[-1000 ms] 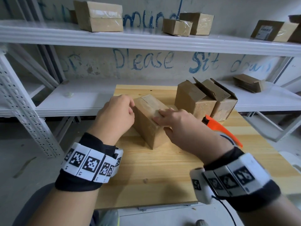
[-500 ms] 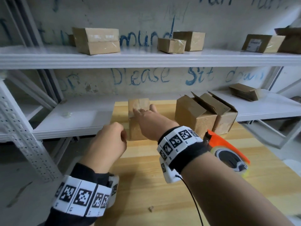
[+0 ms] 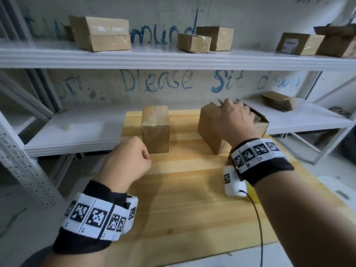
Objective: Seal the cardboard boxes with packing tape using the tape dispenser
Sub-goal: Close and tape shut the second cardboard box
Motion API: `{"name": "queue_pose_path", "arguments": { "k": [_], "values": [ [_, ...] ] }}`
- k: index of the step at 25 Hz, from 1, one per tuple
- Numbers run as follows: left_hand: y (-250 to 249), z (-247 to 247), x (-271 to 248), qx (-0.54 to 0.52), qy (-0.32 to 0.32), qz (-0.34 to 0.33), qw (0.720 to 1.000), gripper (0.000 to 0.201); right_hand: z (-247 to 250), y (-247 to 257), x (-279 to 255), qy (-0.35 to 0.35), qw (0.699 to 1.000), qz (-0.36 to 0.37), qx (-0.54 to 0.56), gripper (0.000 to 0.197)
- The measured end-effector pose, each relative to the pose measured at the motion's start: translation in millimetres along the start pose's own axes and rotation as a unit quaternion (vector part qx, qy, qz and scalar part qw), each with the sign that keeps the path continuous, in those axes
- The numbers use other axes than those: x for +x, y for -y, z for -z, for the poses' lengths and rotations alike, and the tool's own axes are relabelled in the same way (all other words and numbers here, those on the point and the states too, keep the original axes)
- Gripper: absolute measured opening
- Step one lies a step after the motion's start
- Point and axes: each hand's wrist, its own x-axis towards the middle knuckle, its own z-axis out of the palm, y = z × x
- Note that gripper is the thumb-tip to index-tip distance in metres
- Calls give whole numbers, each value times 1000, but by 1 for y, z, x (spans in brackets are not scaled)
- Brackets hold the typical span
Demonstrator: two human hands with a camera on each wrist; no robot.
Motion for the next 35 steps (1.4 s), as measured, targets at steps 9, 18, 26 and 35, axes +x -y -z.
{"name": "queue_pose_path", "arguments": {
  "k": [9, 18, 26, 35],
  "values": [
    [-9, -5, 1, -50, 14, 5, 999, 10, -3, -31, 8, 8, 999, -10, 41, 23],
    [-23, -6, -4, -57, -26, -120, 991, 26, 30, -49, -30, -119, 975, 51, 179, 37],
    [-27, 0, -7, -80, -14, -121, 989, 20, 26, -76, -82, -17, 948, 236, 213, 52],
    [-42, -4, -17, -124, 67, -184, 973, 53, 17, -76, -106, 28, 921, 234, 312, 33]
  ]
}}
